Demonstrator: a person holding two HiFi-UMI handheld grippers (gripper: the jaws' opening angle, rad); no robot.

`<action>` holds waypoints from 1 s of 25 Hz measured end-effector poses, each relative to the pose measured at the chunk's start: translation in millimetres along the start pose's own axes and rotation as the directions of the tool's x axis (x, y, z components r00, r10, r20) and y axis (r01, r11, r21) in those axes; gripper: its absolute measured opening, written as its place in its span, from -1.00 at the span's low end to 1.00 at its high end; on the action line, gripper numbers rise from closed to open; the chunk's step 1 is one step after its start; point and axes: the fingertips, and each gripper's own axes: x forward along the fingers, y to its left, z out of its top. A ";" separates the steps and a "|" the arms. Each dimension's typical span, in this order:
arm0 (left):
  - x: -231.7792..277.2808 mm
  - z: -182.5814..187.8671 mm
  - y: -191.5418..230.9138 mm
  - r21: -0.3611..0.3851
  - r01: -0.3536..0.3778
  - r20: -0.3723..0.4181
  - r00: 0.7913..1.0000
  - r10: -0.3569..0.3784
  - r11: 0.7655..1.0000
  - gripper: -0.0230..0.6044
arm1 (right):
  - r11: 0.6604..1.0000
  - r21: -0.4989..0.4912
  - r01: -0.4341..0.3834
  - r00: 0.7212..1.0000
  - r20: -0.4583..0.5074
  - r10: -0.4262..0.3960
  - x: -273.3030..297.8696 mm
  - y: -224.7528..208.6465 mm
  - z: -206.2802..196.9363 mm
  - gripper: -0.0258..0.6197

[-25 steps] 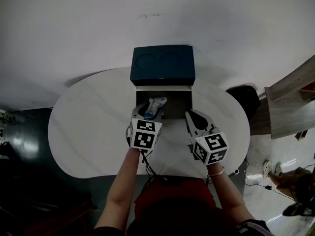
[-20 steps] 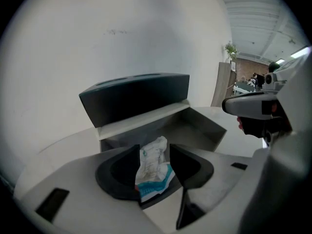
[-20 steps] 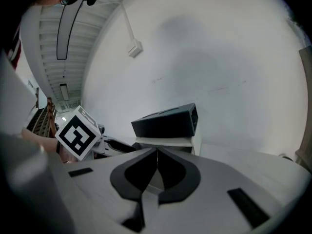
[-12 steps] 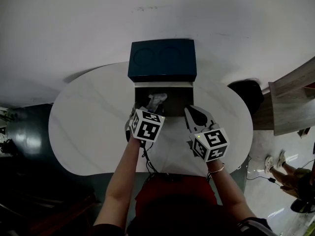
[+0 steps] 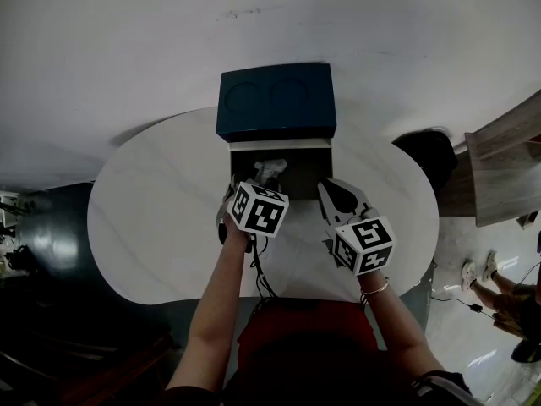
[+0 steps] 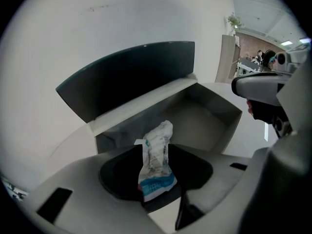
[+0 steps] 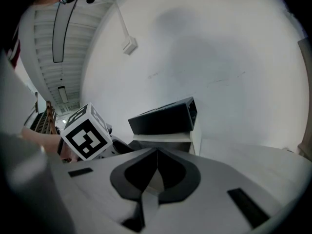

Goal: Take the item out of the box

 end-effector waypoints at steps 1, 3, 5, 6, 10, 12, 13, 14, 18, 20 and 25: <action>0.4 -0.4 0.6 0.003 -0.005 -0.005 1.000 0.005 1.000 -0.36 | 1.000 0.001 -0.001 1.000 -0.001 0.001 0.3 -0.1 -0.3 -0.87; 1.7 -1.9 1.7 0.012 -0.017 -0.023 1.000 0.017 1.000 -0.43 | 1.000 0.003 -0.002 1.000 -0.004 0.002 0.6 0.0 -1.0 -0.87; 3.9 -4.4 3.8 0.022 -0.031 -0.052 0.998 0.032 0.999 -0.48 | 1.000 0.005 -0.003 1.000 -0.006 0.003 1.0 0.2 -1.7 -0.87; 5.2 -5.6 5.3 0.028 -0.038 -0.067 0.997 0.040 0.999 -0.50 | 1.000 0.006 -0.002 1.000 -0.007 0.002 1.3 -0.1 -2.0 -0.87; 6.9 -6.0 6.3 0.036 -0.049 -0.086 0.995 0.052 0.998 -0.55 | 1.000 0.007 0.003 1.000 -0.013 -0.003 1.3 -3.1 -2.7 -0.87; 6.3 -5.4 8.0 0.043 -0.064 -0.077 0.995 0.068 0.997 -0.59 | 1.000 0.006 0.004 1.000 -0.014 -0.004 0.6 -3.8 -2.6 -0.87; 5.7 -5.0 8.7 0.044 -0.071 -0.069 0.995 0.074 0.997 -0.60 | 1.000 0.005 0.005 1.000 -0.014 -0.005 0.1 -4.0 -2.5 -0.87; 4.9 -4.4 9.2 0.041 -0.076 -0.060 0.995 0.079 0.996 -0.62 | 1.000 0.004 0.005 1.000 -0.014 -0.005 -0.5 -4.3 -2.5 -0.87; 0.9 -1.0 9.3 0.016 -0.080 -0.020 0.997 0.080 0.997 -0.65 | 1.000 0.000 0.007 1.000 -0.012 -0.007 -3.9 -5.0 -1.7 -0.87; -2.8 0.5 9.0 0.009 -0.086 -0.003 0.996 0.086 0.996 -0.66 | 1.000 -0.004 0.007 1.000 -0.008 -0.007 -6.5 -3.2 0.0 -0.87; -19.1 7.8 8.3 0.010 -0.114 0.055 0.992 0.114 0.993 -0.66 | 1.000 -0.016 0.000 1.000 0.007 0.000 -13.6 4.5 3.9 -0.87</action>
